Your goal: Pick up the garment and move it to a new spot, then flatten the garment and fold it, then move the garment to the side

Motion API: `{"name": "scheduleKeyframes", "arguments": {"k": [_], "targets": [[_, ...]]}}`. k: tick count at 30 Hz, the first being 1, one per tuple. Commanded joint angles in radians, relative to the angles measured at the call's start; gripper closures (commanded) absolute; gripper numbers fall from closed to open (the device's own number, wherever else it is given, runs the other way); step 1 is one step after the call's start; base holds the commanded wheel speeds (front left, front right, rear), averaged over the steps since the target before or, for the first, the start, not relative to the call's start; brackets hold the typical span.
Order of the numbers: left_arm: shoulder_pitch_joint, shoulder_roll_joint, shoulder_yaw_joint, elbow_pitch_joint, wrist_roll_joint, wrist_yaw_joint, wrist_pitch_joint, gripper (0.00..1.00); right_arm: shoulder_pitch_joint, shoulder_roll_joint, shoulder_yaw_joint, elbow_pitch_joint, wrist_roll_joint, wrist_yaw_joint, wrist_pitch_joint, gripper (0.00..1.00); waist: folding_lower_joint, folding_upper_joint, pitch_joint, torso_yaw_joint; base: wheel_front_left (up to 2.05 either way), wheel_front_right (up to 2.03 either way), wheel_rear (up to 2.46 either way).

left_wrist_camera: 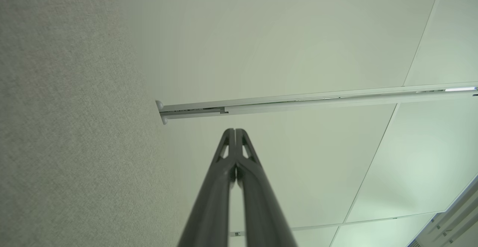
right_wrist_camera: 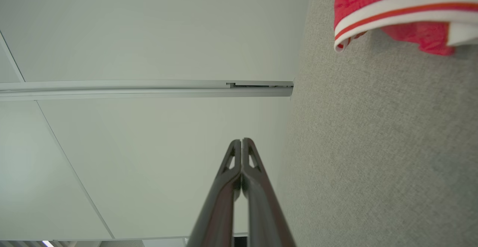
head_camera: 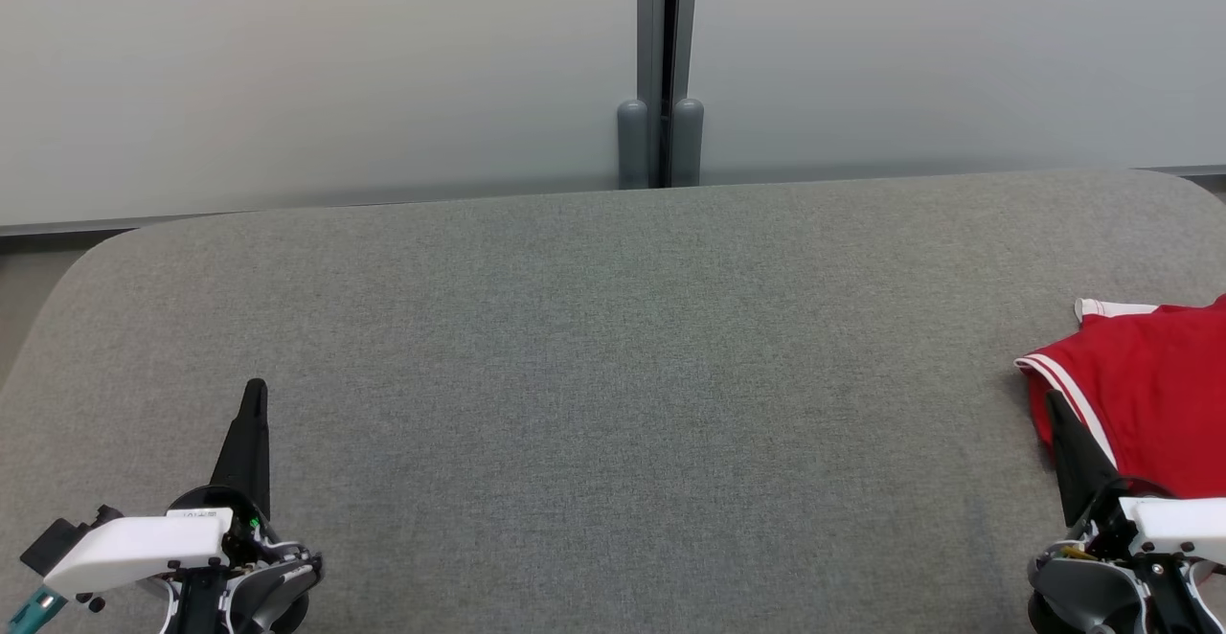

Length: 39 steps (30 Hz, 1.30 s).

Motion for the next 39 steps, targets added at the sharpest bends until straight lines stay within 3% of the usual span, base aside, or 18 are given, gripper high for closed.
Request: {"name": "scheduleKeyframes", "arguments": {"k": [1, 39], "targets": [[-0.014, 0.005, 0.004, 0.000, -0.001, -0.004, 0.003, 1.00, -0.009, -0.004, -0.001, 0.002, -0.003, 0.000, 0.003, 1.00, 0.0000, 0.0000, 0.000, 0.000, 0.00, 0.00, 0.00], [-0.014, 0.005, 0.004, 0.000, -0.001, -0.004, 0.003, 1.00, -0.009, -0.004, -0.001, 0.002, -0.003, 0.000, 0.003, 1.00, 0.0000, 0.0000, 0.000, 0.000, 0.00, 0.00, 0.00]]}}
